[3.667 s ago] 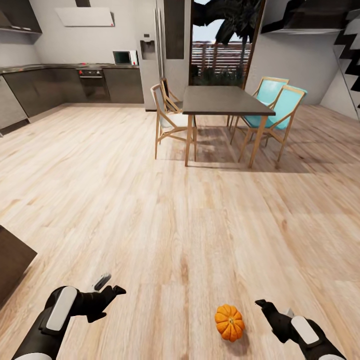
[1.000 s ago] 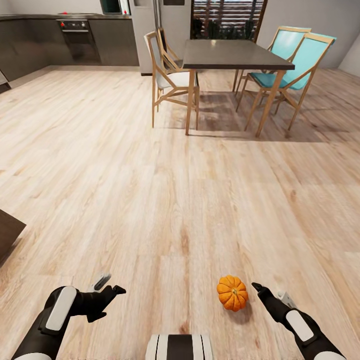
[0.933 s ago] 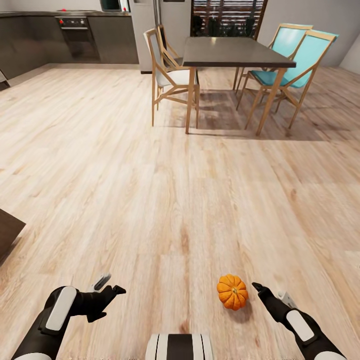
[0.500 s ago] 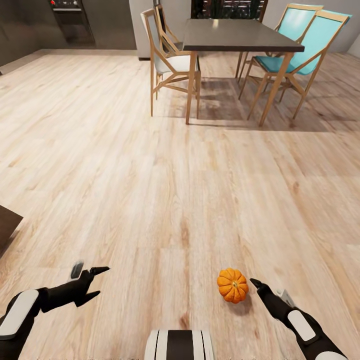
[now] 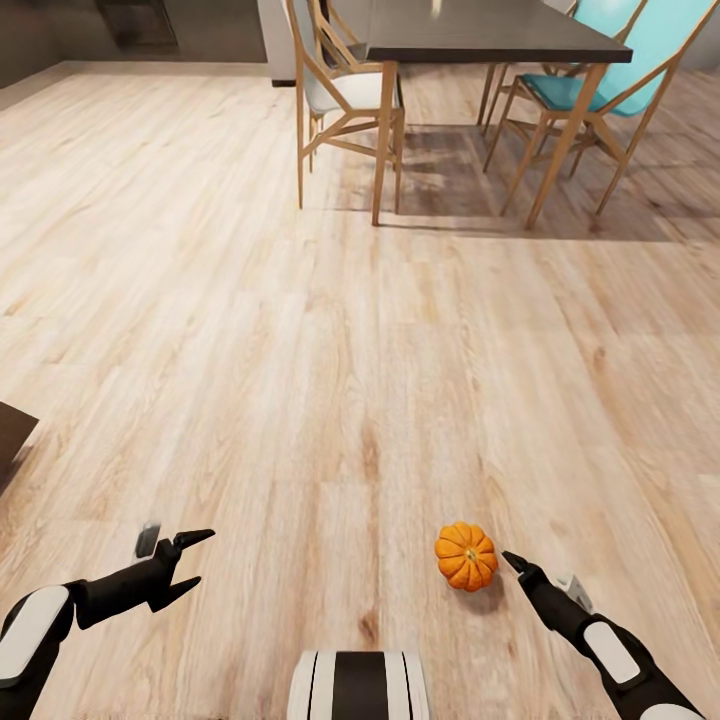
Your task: Place each of the two pumpkins and all three candles from the living room inside a cabinet in the living room (use any cabinet), then make sure every cabinet is closed, and position the cauldron so it is next to a table in the living room.
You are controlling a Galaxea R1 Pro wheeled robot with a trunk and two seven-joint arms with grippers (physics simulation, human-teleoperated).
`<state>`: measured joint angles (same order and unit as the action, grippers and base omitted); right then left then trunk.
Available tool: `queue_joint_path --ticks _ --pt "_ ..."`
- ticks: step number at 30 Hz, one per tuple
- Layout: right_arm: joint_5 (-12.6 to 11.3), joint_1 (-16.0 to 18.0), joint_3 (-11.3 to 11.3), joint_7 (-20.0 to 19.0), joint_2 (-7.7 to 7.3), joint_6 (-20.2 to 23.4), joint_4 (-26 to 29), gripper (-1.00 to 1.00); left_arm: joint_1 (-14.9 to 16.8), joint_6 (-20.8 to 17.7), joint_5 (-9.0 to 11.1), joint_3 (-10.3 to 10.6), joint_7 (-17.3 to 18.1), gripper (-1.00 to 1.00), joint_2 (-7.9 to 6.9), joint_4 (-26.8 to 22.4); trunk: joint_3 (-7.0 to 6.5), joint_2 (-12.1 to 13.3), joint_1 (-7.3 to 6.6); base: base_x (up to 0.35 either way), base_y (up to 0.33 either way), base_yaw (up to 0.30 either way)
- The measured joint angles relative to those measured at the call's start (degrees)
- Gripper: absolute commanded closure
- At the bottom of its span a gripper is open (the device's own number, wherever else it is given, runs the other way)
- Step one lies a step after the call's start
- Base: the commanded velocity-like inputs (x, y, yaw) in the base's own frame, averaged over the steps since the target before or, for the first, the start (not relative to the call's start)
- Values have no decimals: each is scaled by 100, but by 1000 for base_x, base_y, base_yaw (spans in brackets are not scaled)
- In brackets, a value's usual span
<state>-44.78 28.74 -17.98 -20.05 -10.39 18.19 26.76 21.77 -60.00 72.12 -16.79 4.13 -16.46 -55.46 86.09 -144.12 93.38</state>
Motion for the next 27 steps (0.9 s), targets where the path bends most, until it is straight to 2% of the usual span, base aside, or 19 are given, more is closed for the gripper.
queue_joint_path --ticks 9,27 --pt "6 0 4 -10 -7 0 -4 -100 0 0 0 13 1 -100 2 0 199 -12 23 0 0 0" --pt "63 0 49 -34 1 -7 -3 -100 -6 0 -7 28 0 -100 8 3 200 -12 23 -20 33 0"
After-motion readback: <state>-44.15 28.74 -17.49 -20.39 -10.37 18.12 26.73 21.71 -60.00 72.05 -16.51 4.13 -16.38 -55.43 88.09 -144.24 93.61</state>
